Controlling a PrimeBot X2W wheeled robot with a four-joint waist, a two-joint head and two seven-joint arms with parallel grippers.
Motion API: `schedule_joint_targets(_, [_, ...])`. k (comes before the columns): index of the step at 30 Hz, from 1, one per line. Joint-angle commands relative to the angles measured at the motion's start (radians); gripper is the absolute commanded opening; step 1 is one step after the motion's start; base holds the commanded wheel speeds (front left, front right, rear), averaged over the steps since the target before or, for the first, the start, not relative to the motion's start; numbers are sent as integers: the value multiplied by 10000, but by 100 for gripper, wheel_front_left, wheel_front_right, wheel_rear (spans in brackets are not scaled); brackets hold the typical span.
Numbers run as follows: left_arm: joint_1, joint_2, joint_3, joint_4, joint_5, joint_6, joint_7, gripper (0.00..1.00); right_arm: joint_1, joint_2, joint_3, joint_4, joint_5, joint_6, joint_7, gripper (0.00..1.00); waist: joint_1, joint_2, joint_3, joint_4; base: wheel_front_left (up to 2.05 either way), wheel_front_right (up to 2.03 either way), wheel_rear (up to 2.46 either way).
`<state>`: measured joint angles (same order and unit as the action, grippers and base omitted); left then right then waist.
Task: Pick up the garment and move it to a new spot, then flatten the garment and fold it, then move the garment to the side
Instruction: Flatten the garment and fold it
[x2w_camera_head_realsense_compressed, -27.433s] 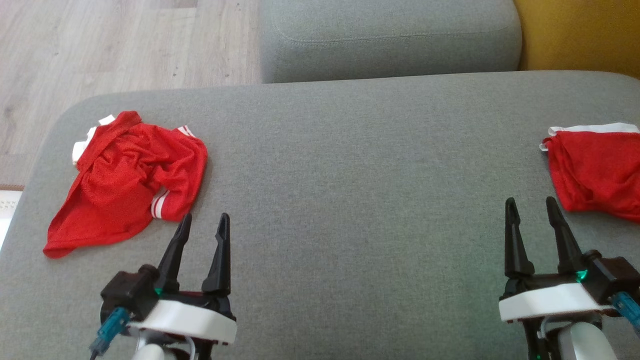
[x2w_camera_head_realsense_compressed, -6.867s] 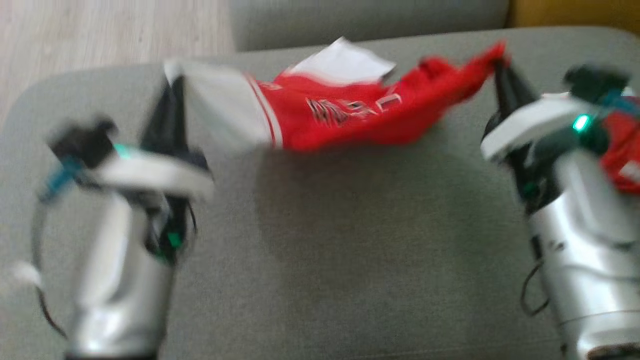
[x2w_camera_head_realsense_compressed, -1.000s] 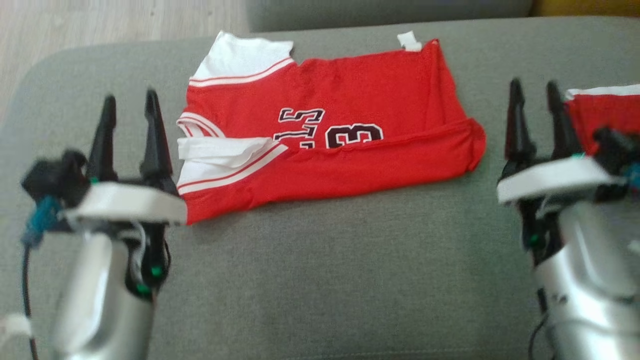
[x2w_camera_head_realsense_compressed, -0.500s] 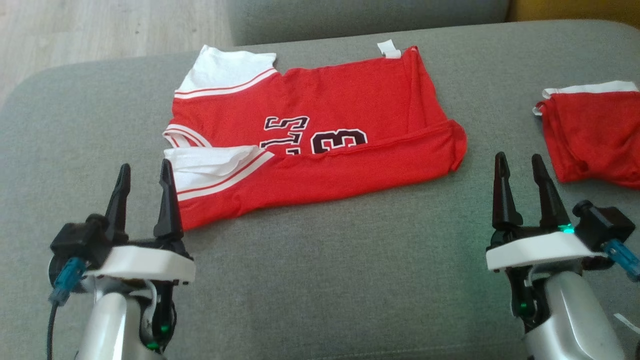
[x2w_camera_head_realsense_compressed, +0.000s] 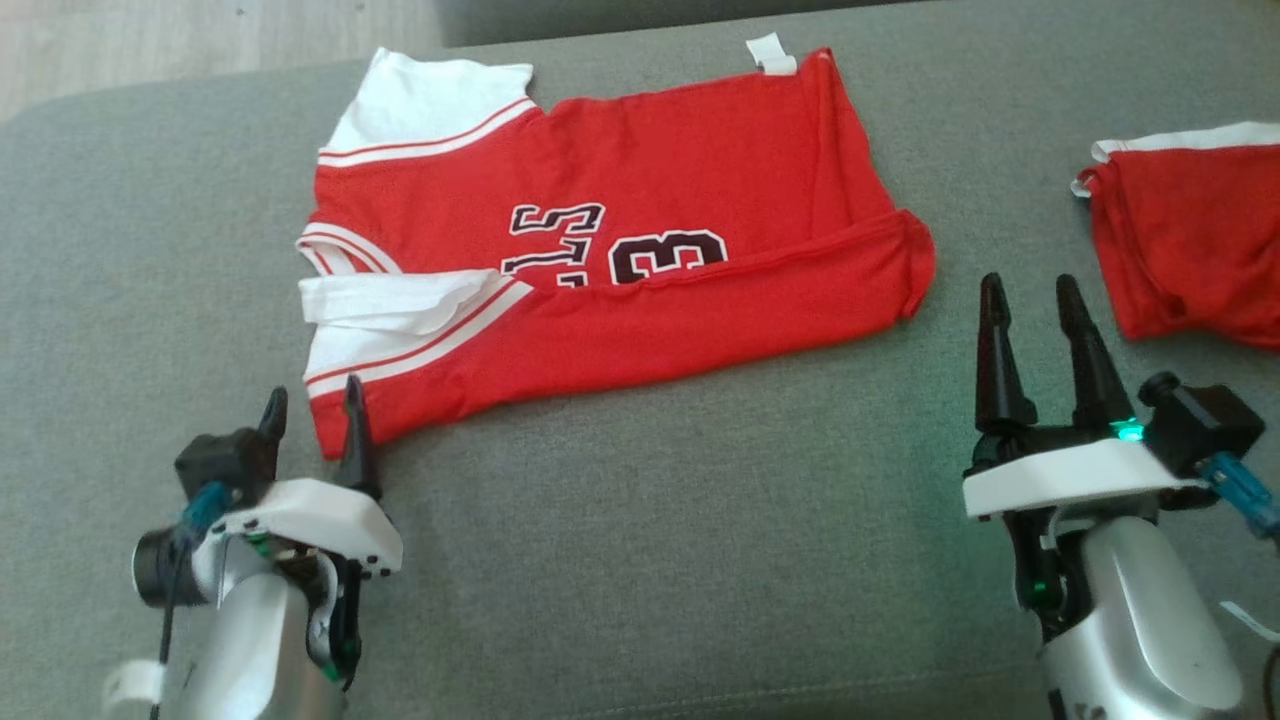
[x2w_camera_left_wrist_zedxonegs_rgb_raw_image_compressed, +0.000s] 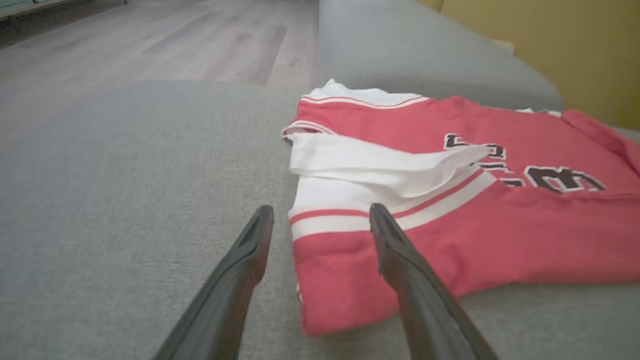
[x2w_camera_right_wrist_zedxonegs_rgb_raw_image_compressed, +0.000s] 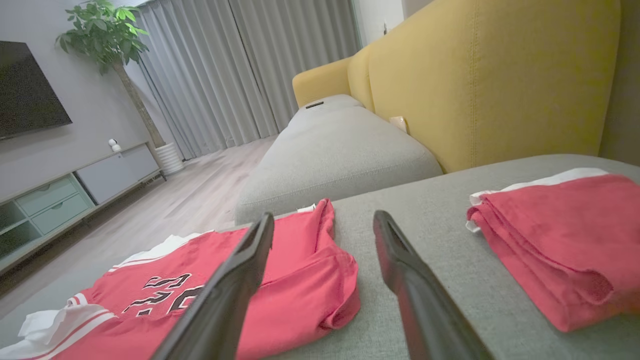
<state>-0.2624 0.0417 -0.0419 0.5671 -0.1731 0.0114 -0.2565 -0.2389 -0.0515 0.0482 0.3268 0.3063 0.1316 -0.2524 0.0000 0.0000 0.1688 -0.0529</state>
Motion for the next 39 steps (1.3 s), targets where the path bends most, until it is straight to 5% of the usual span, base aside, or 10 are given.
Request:
schedule_joint_targets(1, [-687, 247, 351, 265, 157, 172, -53, 100, -422, 12, 271, -235, -50, -9, -92, 100, 0, 0, 94, -76, 0, 0, 0])
schedule_joint_targets(9, [-1689, 516, 563, 2340, 48, 381, -46, 100, -521, 12, 476, -104, 61, -9, -93, 100, 0, 0, 384, -285, 0, 0, 0])
schedule_joint_targets(15, [-2270, 650, 309, 3681, 57, 29, 293, 100, -592, 12, 397, 105, 48, -9, -93, 100, 0, 0, 483, -340, 0, 0, 0])
schedule_joint_targets(16, [-2338, 639, 256, 3822, 45, -75, 298, 25, -601, 12, 350, 233, 17, -9, -93, 100, 0, 0, 477, -328, 0, 0, 0])
schedule_joint_targets(17, [-2338, 639, 256, 3822, 45, -75, 298, 25, -601, 12, 350, 233, 17, -9, -93, 100, 0, 0, 477, -328, 0, 0, 0])
schedule_joint_targets(18, [-2400, 628, 202, 3904, 43, -169, 271, 0, -625, 12, 296, 373, -19, -9, -93, 100, 0, 0, 472, -308, 0, 0, 0])
schedule_joint_targets(24, [-2627, 570, 108, 3424, 48, -313, -25, 0, -1051, 12, 0, 1315, -259, -9, 239, 100, 0, 0, 432, -33, 0, 0, 0])
schedule_joint_targets(33, [-2051, 411, -172, -267, 593, -556, -50, 0, -2331, 12, -297, 3219, 466, -9, 1200, 100, 0, 0, 607, 600, 0, 0, 0])
schedule_joint_targets(39, [-1716, 280, -411, -1329, 754, -725, -51, 0, -3321, 12, -464, 5216, 702, -9, 1620, 100, 0, 0, 760, 882, 0, 0, 0])
